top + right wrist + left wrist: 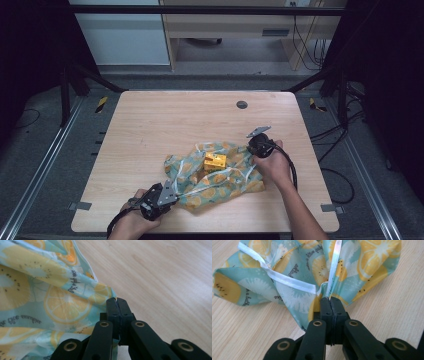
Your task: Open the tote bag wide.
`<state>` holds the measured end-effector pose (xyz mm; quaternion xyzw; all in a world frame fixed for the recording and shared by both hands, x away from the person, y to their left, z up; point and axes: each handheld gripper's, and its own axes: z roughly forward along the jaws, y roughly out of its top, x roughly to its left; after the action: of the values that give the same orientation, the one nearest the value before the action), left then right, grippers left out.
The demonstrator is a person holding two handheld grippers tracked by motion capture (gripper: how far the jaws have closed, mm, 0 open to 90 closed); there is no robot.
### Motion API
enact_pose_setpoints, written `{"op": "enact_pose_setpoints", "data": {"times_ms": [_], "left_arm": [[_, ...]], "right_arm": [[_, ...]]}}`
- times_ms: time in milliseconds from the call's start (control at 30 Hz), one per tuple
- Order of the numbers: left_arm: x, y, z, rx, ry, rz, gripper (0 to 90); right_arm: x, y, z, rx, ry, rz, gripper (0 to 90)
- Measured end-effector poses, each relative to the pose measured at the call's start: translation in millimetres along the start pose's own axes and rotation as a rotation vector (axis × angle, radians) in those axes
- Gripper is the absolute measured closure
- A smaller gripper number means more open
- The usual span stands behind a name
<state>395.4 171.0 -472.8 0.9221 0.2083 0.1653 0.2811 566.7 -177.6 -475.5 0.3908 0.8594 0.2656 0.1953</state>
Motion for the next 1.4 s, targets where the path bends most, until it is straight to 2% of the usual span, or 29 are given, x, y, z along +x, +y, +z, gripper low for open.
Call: {"op": "enact_pose_setpoints", "data": {"times_ms": [67, 167, 433, 533, 600, 633, 700, 800, 900, 1033, 1133, 1233, 1333, 1400], "left_arm": [[-1.9, 1.9, 0.7, 0.003, 0.003, 0.002, 89.9], [-4.9, 3.7, 2.2, 0.006, 0.006, 0.006, 89.9], [-5.3, 2.5, 1.6, 0.001, 0.009, 0.000, 89.9], [-5.4, 2.1, -0.5, -0.006, 0.008, -0.009, 89.6], [-5.0, 1.2, -3.3, -0.027, 0.011, -0.019, 86.5], [-4.8, 0.7, -5.0, -0.046, 0.016, -0.023, 82.5], [-4.9, 0.4, -9.3, -0.093, 0.014, -0.057, 73.6], [-3.0, 2.2, -21.8, -0.144, 0.000, -0.054, 63.0], [0.1, 6.5, -35.8, -0.198, 0.002, -0.077, 50.6], [2.7, 14.9, -51.0, -0.225, 0.026, -0.074, 40.7], [5.1, 22.4, -59.7, -0.224, 0.053, -0.070, 34.9], [14.5, 30.6, -65.4, -0.239, 0.096, -0.106, 33.5], [29.9, 39.7, -60.8, -0.228, 0.130, -0.146, 31.9], [39.3, 44.8, -52.8, -0.221, 0.131, -0.177, 31.8]], "right_arm": [[-2.8, 4.7, 2.4, 0.006, -0.008, -0.011, 90.0], [-5.7, 10.8, 5.5, -0.002, -0.017, 0.004, 90.0], [-6.1, 10.8, 10.3, -0.007, -0.016, 0.015, 90.0], [-5.9, 11.0, 8.0, -0.027, -0.007, 0.025, 90.0], [-6.8, 10.7, 4.8, -0.051, 0.008, 0.028, 88.0], [-7.0, 10.8, 1.6, -0.065, 0.012, 0.035, 84.5], [-7.8, 11.3, -7.6, -0.107, 0.000, 0.045, 76.0], [-8.6, 12.6, -24.5, -0.160, -0.014, 0.062, 62.6], [-8.6, 12.8, -43.3, -0.208, -0.031, 0.087, 48.8], [-6.1, 12.6, -64.9, -0.236, -0.059, 0.088, 34.7], [-2.6, 13.2, -78.1, -0.251, -0.052, 0.108, 28.4], [3.5, 14.3, -88.2, -0.254, -0.039, 0.137, 27.3], [12.6, 14.8, -92.5, -0.252, -0.026, 0.153, 30.1], [19.6, 13.8, -91.9, -0.241, -0.025, 0.165, 33.6]]}}
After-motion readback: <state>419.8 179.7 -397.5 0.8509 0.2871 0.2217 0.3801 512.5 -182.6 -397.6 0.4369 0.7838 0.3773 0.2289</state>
